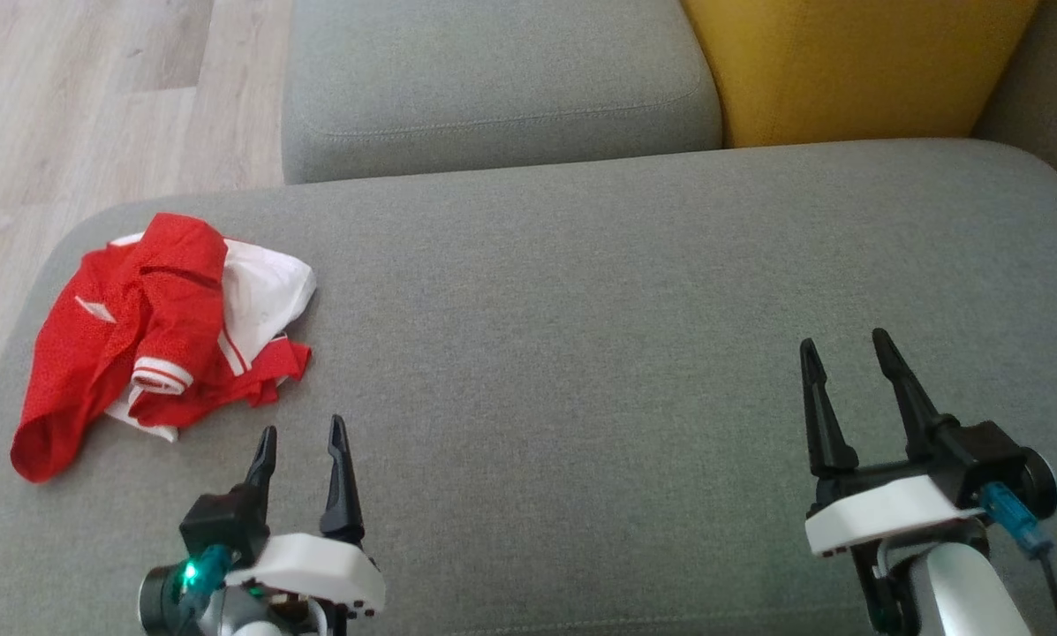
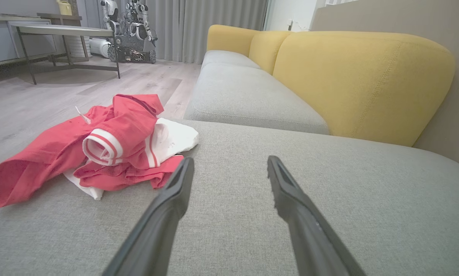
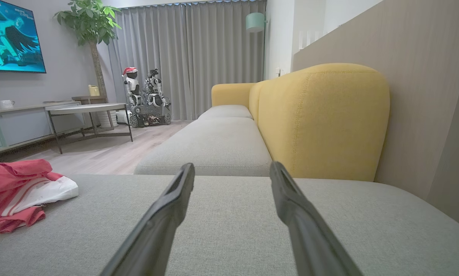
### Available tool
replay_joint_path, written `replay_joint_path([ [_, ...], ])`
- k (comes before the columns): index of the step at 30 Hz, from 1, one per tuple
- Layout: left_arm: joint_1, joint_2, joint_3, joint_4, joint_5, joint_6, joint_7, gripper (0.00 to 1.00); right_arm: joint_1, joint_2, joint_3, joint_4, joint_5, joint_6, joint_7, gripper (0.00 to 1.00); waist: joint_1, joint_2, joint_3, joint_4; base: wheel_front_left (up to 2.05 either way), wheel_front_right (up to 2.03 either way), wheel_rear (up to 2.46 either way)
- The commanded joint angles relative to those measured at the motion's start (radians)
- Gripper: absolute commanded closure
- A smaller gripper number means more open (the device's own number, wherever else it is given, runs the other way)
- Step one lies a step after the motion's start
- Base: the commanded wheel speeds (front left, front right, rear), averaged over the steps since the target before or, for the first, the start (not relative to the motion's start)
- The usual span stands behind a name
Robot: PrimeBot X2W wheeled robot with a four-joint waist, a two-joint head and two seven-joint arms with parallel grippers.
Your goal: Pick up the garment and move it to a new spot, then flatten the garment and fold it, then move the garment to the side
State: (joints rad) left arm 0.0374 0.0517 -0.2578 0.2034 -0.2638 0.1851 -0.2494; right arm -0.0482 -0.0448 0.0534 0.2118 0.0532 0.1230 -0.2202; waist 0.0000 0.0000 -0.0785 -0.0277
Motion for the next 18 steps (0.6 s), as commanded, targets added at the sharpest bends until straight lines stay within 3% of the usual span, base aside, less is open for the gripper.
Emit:
replay_joint_path([
  [1,-0.059,-0.001,0.027,-0.034,-0.005,0.003,-0.012,0.0,-0.043,-0.006,0.026,-0.028,0.004,0.008,-0.014,0.0,0.0,0.0,0.001,0.001,0.0,0.0,0.0],
  [18,-0.075,-0.001,0.022,-0.027,-0.023,-0.001,-0.012,0.0,-0.043,-0.005,0.034,-0.026,0.008,0.008,-0.022,0.0,0.0,0.0,0.012,0.033,0.0,0.0,0.0],
])
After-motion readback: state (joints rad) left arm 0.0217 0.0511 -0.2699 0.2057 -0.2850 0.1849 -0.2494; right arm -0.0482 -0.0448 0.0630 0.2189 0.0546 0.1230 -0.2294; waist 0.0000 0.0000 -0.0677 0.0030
